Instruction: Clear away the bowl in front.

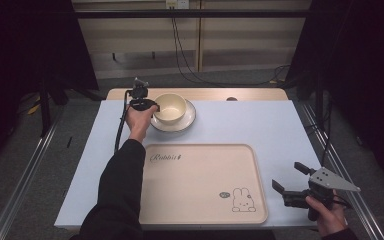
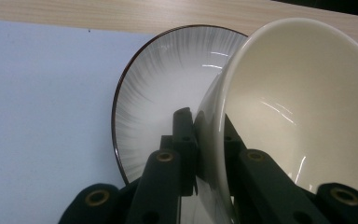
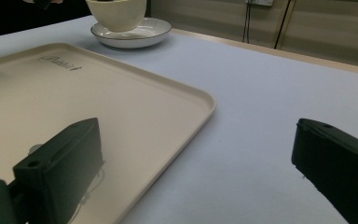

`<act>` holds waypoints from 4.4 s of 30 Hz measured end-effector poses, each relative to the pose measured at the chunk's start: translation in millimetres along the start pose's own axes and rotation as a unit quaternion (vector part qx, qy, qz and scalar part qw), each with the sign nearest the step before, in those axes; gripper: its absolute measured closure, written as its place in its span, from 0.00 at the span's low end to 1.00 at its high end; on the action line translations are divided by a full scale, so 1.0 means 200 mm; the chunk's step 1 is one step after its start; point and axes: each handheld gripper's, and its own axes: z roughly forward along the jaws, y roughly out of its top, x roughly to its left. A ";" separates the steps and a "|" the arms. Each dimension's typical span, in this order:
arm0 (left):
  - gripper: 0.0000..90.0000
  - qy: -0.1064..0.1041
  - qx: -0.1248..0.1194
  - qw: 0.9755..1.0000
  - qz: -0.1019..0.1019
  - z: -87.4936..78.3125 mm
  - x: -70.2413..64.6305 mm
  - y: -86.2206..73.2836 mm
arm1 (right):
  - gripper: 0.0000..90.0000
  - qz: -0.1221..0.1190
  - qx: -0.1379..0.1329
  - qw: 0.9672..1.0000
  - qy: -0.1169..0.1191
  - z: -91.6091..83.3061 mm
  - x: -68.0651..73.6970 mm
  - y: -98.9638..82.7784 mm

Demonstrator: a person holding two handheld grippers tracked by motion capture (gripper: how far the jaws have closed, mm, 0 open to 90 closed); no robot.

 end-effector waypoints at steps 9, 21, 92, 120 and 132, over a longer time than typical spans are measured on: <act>0.93 -0.005 -0.003 1.000 0.006 -0.06 0.01 0.01 | 0.01 -0.002 0.001 1.000 0.004 0.00 0.00 0.00; 0.93 -0.035 -0.008 0.999 0.017 -0.15 -0.01 0.02 | 0.01 -0.004 0.001 1.000 0.005 0.00 0.00 0.00; 0.93 -0.150 0.073 0.974 0.156 -0.17 -0.60 -0.28 | 0.01 -0.010 -0.008 1.000 0.005 0.01 0.00 0.00; 0.93 -0.164 0.119 0.964 0.174 0.13 -0.96 -0.37 | 0.01 -0.010 -0.012 1.000 0.007 0.02 0.00 0.00; 0.93 -0.160 0.140 0.959 0.190 0.22 -1.01 -0.44 | 0.01 -0.011 -0.010 1.000 0.010 0.01 0.00 0.00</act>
